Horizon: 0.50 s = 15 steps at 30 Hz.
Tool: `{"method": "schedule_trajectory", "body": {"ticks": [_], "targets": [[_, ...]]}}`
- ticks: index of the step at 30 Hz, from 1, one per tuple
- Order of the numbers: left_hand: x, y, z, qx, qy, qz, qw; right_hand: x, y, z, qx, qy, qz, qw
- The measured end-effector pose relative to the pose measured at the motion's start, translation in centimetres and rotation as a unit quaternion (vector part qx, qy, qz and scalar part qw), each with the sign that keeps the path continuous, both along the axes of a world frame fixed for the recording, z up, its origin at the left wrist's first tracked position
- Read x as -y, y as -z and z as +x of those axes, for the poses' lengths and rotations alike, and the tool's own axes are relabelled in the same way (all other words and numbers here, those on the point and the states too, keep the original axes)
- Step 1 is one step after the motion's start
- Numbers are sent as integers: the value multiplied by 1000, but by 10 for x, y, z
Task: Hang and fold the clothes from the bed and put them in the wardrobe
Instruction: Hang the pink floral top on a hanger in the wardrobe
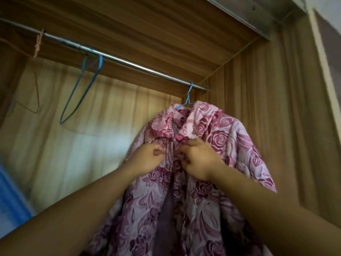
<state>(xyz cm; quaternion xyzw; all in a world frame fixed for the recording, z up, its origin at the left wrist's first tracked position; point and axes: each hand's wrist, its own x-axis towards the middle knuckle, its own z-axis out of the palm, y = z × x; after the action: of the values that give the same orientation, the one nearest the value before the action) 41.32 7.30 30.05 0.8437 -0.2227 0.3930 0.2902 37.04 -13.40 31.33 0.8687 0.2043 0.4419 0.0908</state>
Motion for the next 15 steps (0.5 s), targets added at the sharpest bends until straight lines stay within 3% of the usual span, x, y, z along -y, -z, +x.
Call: {"method": "schedule_trajectory", "body": {"ticks": [4,7,10,15], "targets": [[-29,30,-24,-131,-91,140,977,-15,37,-31,25,38,-30,999],[-45,57,-41,-204,-112,202,951,-25,69,-50,-127,28,24,991],[-58,88,-57,-252,-115,242,930,-28,100,-69,-271,48,62,959],[-68,148,-90,-311,-98,274,905,-22,160,-99,-375,119,69,917]]}}
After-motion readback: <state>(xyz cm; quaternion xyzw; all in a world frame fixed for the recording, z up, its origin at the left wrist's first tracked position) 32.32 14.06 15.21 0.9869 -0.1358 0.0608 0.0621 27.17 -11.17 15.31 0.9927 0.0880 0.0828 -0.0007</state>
